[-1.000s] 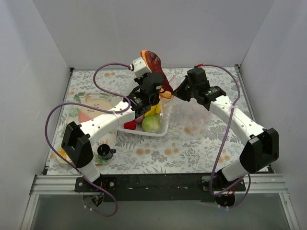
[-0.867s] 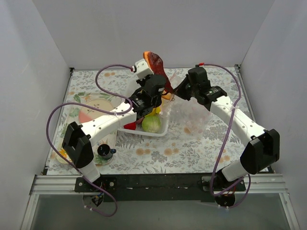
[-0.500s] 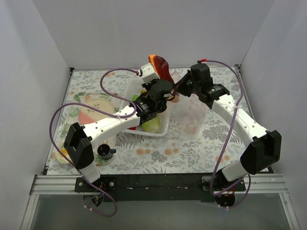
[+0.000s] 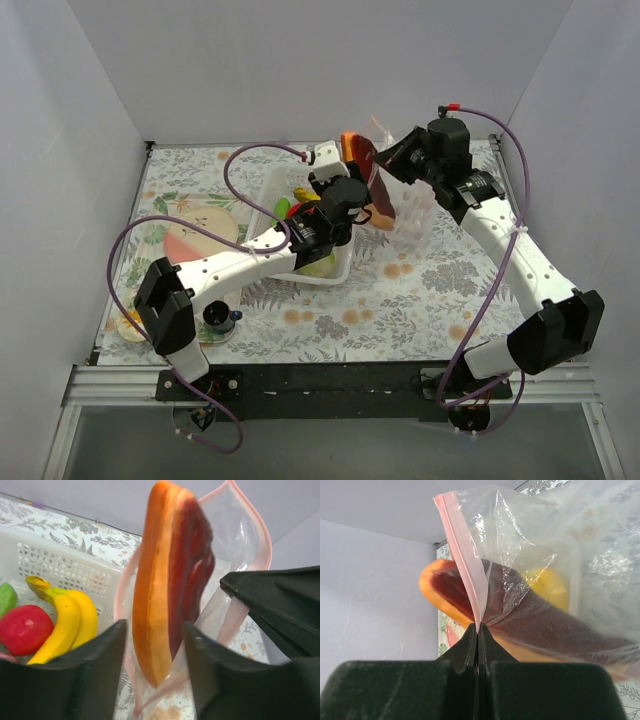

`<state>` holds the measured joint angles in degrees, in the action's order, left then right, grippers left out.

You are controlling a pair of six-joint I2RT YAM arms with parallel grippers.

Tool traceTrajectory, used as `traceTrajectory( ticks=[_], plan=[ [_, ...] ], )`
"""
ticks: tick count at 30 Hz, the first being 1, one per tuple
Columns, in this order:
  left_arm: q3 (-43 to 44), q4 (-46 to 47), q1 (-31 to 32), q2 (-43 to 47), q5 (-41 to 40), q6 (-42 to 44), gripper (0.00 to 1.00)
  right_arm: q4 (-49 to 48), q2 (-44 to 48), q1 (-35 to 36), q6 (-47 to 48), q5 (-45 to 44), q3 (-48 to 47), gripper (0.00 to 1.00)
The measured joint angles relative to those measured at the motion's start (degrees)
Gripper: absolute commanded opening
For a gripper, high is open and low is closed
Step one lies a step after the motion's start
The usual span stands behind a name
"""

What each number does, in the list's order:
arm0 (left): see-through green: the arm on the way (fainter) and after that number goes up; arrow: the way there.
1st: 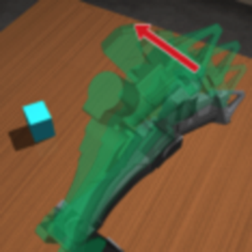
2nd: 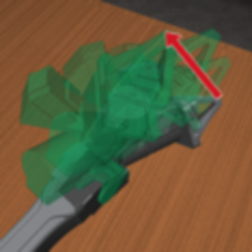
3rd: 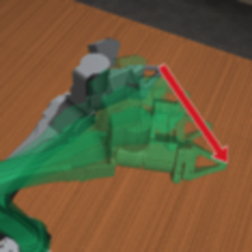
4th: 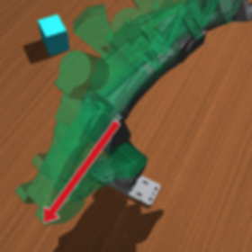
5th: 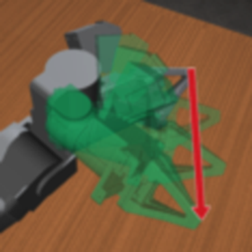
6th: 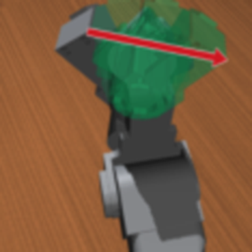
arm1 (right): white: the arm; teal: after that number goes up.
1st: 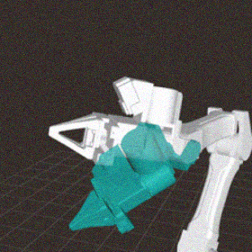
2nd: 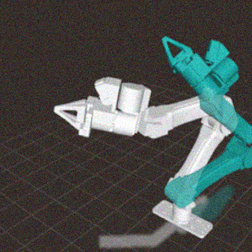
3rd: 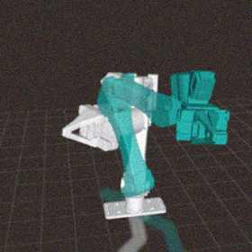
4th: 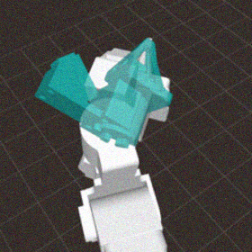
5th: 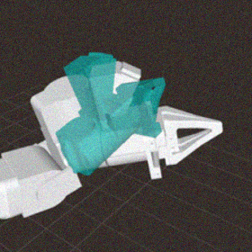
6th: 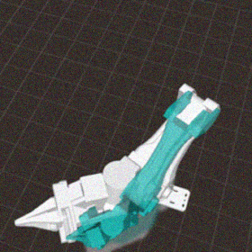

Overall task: Place the food in the zip-top bag and seal the zipper
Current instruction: Place the fake food in the zipper food storage bag.

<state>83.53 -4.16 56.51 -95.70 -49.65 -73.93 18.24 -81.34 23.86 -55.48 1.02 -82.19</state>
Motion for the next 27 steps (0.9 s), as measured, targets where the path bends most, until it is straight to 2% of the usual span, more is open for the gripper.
traceTrajectory(
  ticks=[1, 2, 5, 7, 11, 15, 17, 21, 27],
  plan=[
    [-0.5, 0.5, 0.1, 0.1, 0.8, 0.4, 0.67, 0.0, 0.1, -0.2, 0.2, 0.2, 0.0, 0.01],
    [-0.9, 0.7, 0.1, 0.2, 1.5, 1.0, 0.70, 0.0, 0.2, -0.3, 0.2, 0.3, 0.0, 0.01],
    [-1.4, 1.6, 0.0, 0.9, 3.3, 2.9, 0.72, 0.0, 0.6, -0.4, 0.7, 0.7, 0.0, 0.01],
    [-1.4, 2.0, 0.0, 1.8, 4.0, 4.0, 0.66, 0.1, 0.9, -0.6, 1.1, 0.7, 0.0, 0.01],
    [-1.4, 1.2, -0.2, 4.8, 3.6, 5.1, 0.43, 0.4, 2.0, -1.1, 1.8, 1.1, 0.0, 0.01],
    [-1.2, -3.4, -2.0, 8.3, 4.5, 2.6, 0.38, 0.9, 3.6, -1.7, 1.9, 1.3, 0.0, 0.01],
    [-1.1, -5.7, -4.4, 9.6, 6.1, 0.9, 0.41, 0.9, 4.3, -1.8, 1.9, 1.6, 0.0, 0.01],
    [-1.1, -7.9, -8.2, 10.1, 9.6, -0.6, 0.56, 0.9, 5.2, -1.8, 1.9, 2.3, 0.1, 0.01],
    [-1.1, -9.1, -8.5, 10.1, 14.7, -1.3, 0.59, 0.9, 5.4, -1.8, 2.1, 2.9, 1.0, 0.01]
  ],
)
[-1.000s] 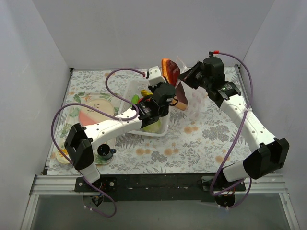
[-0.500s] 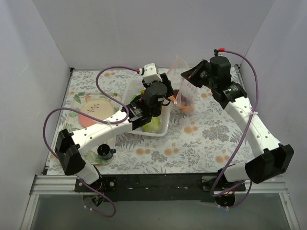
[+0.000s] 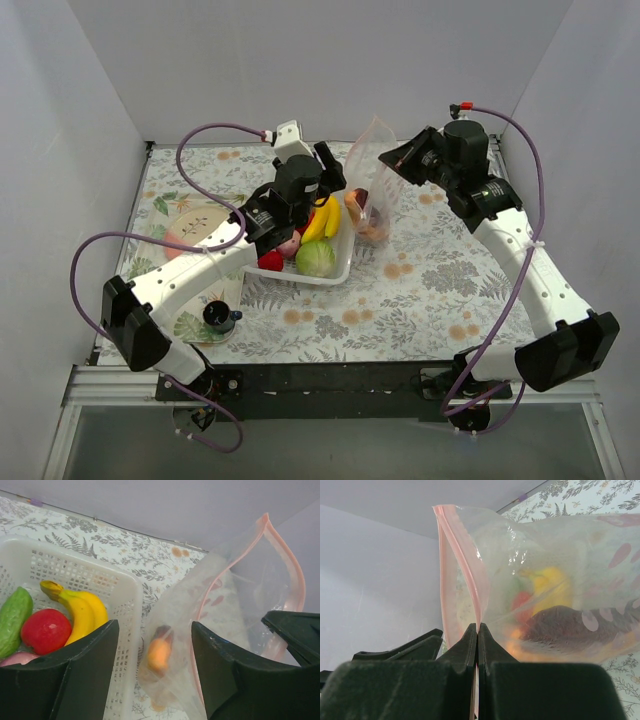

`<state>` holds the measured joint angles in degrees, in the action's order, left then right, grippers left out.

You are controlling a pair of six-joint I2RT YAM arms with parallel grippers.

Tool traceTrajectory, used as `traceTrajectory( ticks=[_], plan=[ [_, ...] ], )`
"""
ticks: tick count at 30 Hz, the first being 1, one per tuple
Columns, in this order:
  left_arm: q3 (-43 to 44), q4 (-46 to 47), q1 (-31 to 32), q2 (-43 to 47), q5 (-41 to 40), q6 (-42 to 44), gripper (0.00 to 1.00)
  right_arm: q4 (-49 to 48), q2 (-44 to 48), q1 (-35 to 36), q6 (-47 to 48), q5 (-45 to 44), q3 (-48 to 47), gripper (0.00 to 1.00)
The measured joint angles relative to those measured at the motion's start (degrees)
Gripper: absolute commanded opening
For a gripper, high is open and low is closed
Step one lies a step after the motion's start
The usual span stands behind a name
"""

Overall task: Place the food in the zip-top bag and seal the zipper
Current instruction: Place the fake food in the zipper food storage bag, then adjust the zipper food storage bag at the center of the board.

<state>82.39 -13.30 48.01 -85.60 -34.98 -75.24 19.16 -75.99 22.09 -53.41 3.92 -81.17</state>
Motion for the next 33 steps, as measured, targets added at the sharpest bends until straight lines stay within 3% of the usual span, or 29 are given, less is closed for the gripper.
traceTrajectory(
  ticks=[17, 20, 21, 27, 33],
  plan=[
    [3.0, -2.9, 0.1, -2.5, 6.0, 1.2, 0.47, -0.2, 0.4, 0.0, 0.0, 1.2, 1.1, 0.01],
    [5.1, -3.3, 0.1, -4.7, 7.5, 1.9, 0.18, -0.2, 0.4, 0.0, 0.6, 1.2, 1.1, 0.01],
    [6.1, -3.7, 0.1, -5.7, 8.1, 2.1, 0.01, -0.2, 0.4, 0.0, 0.9, 1.2, 1.1, 0.01],
    [16.1, -7.5, 0.2, -13.6, 14.2, 3.1, 0.00, 3.2, 0.3, -1.4, 5.1, -0.3, 0.1, 0.01],
    [20.4, -10.0, 1.7, -15.1, 17.9, 2.2, 0.00, 13.1, -1.4, -9.8, 12.2, -3.0, -8.2, 0.01]
  ],
)
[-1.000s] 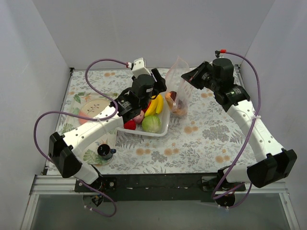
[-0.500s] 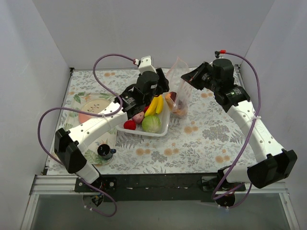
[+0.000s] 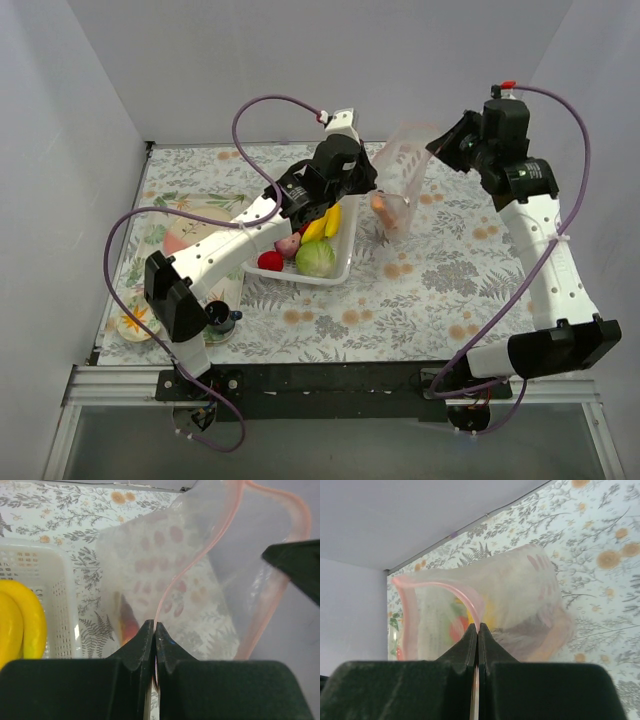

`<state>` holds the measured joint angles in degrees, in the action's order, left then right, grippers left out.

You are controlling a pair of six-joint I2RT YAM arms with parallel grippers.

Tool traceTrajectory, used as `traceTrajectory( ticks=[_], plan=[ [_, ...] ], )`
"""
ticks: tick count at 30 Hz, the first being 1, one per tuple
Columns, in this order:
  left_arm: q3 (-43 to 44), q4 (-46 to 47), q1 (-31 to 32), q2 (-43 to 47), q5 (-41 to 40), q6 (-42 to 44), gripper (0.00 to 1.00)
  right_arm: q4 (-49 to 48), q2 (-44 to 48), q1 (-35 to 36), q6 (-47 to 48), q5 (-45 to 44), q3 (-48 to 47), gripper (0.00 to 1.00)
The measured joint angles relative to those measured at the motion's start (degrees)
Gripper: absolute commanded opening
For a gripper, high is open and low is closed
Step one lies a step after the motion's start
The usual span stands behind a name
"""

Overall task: Place the food in the zip-top bag and seal the zipper
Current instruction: Adjust the zipper food storage bag at the center of the board.

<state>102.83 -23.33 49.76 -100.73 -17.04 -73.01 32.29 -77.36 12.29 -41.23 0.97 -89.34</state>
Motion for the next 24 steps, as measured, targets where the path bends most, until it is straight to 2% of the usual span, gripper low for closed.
traceTrajectory(
  ticks=[3, 5, 8, 9, 10, 13, 15, 18, 19, 24],
  plan=[
    [-0.5, -0.6, 0.2, 0.0, 0.2, -1.0, 0.00, 5.3, -2.9, -0.5, 3.4, -0.5, -8.9, 0.01],
    [-1.9, -0.6, 0.1, 0.0, 0.2, -2.1, 0.01, 5.5, -4.3, 0.4, 5.4, -0.2, -12.4, 0.01],
    [-5.4, -0.2, -0.1, 0.0, 0.2, -3.1, 0.21, 4.5, -3.8, 2.5, 6.8, 0.8, -9.5, 0.01],
    [-7.0, 0.0, -0.2, 0.0, 0.3, -3.5, 0.45, 3.6, -3.5, 3.2, 7.0, 1.3, -6.9, 0.01],
    [-8.7, -0.1, -0.2, 0.0, 0.5, -3.8, 0.55, 3.4, -3.3, 3.8, 7.0, 1.7, -4.6, 0.01],
    [-13.0, -0.2, -0.6, 0.0, 1.2, -4.2, 0.66, 2.1, -3.9, 5.9, 7.0, 3.0, 3.3, 0.01],
    [-15.3, -0.2, -1.0, 0.4, 1.2, -4.3, 0.69, 1.6, -4.6, 7.1, 6.9, 3.8, 7.0, 0.01],
    [-19.4, -0.7, -1.9, 3.3, 1.0, -4.3, 0.81, -0.3, -5.2, 8.7, 6.8, 4.5, 10.5, 0.01],
    [-21.0, -1.3, -2.5, 5.2, 0.7, -4.2, 0.88, -1.4, -5.2, 9.4, 6.7, 4.8, 11.6, 0.01],
    [-28.3, -4.8, -5.7, 17.0, -3.1, -4.8, 0.94, -5.0, -5.2, 11.3, 6.3, 5.3, 14.4, 0.01]
  ],
)
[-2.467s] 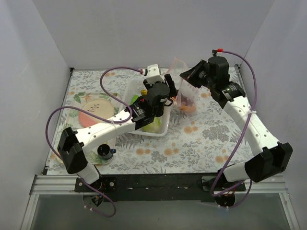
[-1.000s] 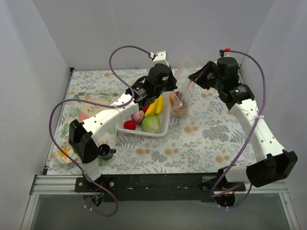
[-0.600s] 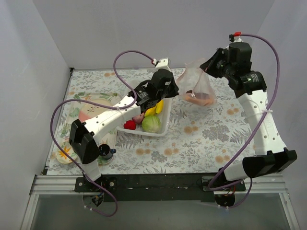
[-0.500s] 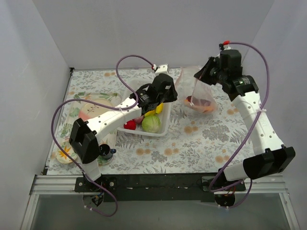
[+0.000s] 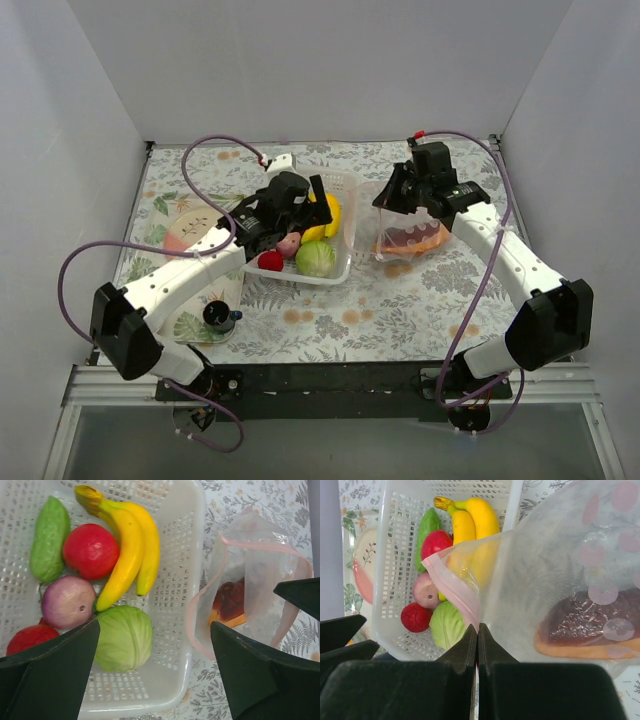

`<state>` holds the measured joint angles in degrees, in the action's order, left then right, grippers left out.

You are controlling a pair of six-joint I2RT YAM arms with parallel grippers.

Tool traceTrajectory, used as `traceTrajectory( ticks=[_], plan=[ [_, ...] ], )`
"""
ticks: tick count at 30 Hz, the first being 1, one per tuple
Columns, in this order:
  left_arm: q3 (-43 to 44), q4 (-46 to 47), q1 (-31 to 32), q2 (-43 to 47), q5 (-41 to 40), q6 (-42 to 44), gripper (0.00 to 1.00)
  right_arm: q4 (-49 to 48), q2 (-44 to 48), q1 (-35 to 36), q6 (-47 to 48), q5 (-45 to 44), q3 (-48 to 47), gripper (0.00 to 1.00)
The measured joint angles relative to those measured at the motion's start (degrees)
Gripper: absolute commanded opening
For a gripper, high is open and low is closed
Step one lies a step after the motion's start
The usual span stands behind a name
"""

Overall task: Place the food in the zip-top bag and seal the zipper
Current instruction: Adjust the zipper food storage bag at the center of the board, then pick up the fake vegetable from the bin.

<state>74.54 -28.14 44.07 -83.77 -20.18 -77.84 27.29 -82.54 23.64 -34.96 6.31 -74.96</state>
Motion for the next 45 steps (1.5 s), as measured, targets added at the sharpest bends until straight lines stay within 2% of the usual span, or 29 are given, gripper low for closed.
traceTrajectory(
  ticks=[4, 8, 11, 15, 45],
  plan=[
    [-0.9, -3.0, -0.4, 1.8, -2.5, 0.1, 0.93, -2.4, 0.2, 1.2, -0.7, -0.1, 1.5, 0.01],
    [-1.3, -5.5, -0.3, -3.9, -3.3, 0.5, 0.93, -3.6, 0.3, 2.0, -1.1, -0.1, 2.9, 0.01],
    [-2.9, -6.7, -0.3, -7.8, -3.1, 0.6, 0.97, -4.0, 0.4, 2.4, -1.3, -0.1, 3.4, 0.01],
    [-4.7, -7.3, -0.2, -10.2, -1.7, 0.7, 0.98, -4.2, 0.7, 2.4, -1.3, -0.3, 3.6, 0.01],
    [-7.5, 0.0, 1.3, -11.1, 6.4, 3.1, 0.98, -4.8, 1.1, 3.4, -1.2, -1.2, 4.3, 0.01]
  ],
)
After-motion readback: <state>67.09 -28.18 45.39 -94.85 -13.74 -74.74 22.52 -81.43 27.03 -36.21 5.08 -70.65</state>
